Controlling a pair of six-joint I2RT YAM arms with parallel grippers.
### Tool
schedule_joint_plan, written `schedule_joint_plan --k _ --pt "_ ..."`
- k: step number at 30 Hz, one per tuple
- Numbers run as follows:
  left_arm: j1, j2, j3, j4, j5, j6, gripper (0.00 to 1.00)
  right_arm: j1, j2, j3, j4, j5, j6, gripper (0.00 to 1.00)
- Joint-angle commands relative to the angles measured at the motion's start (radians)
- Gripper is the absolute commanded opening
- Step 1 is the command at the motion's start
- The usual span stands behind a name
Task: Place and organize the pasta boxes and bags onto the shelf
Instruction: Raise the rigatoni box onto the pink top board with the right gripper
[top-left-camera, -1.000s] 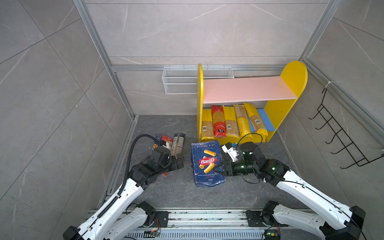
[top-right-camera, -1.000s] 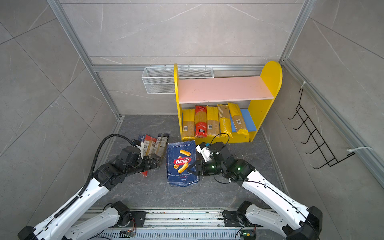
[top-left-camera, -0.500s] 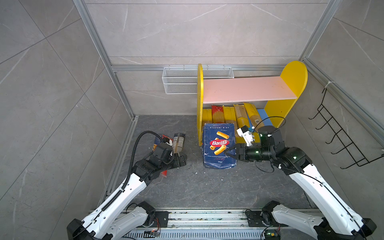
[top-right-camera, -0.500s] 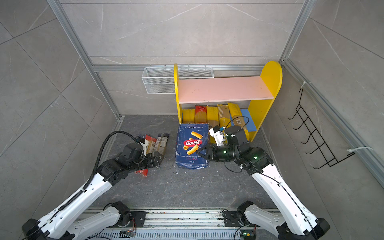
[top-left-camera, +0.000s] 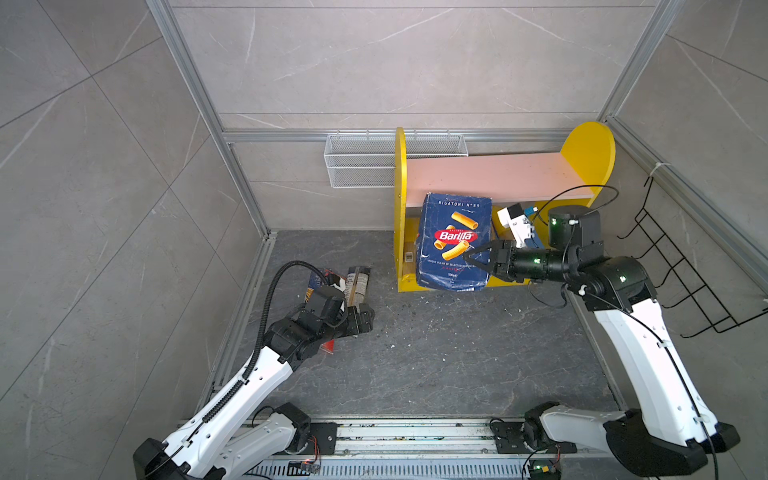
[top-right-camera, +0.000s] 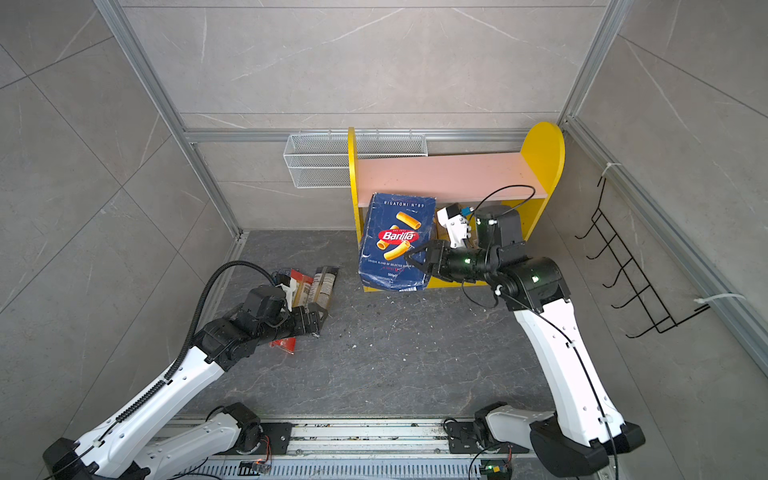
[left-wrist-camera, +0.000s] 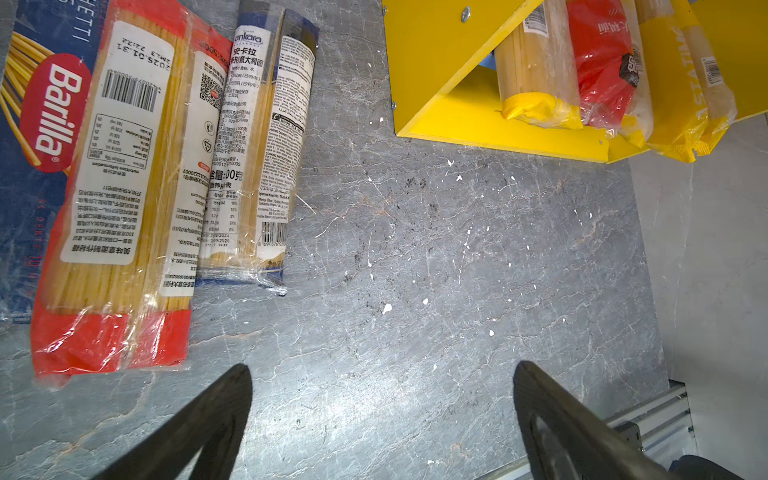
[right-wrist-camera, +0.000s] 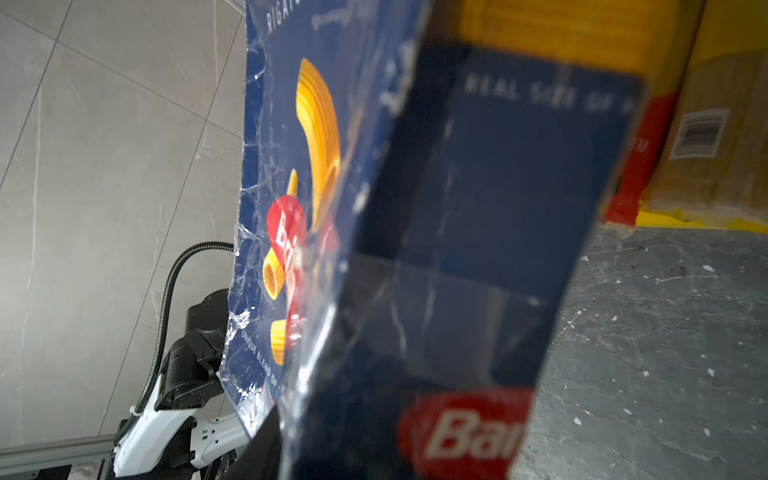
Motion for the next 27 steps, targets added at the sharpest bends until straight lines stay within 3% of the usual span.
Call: schedule_joint_plan --k 1,12,20,24,27 --pt "-0.006 -0.017 0.034 0.023 0.001 0.039 1.0 -0.046 0.047 0.141 0.1 -0.071 -0.055 0.29" --pt "-0.005 -0.018 0.054 0.011 -0.011 0.055 1.0 -0.181 0.367 0.548 0.099 -0.155 -0.047 0.3" --pt "-0.006 0.002 0.059 0.009 -0.02 0.064 1.0 -0.221 0.777 1.142 0.085 -0.23 0.087 0.32" --pt "-0.005 0.001 0.062 -0.003 -0.033 0.069 1.0 -0.246 0.78 1.042 0.276 -0.264 0.175 0.34" --pt "-0.006 0.003 0.064 -0.012 -0.038 0.071 1.0 -0.249 0.824 1.065 0.286 -0.262 0.183 0.34"
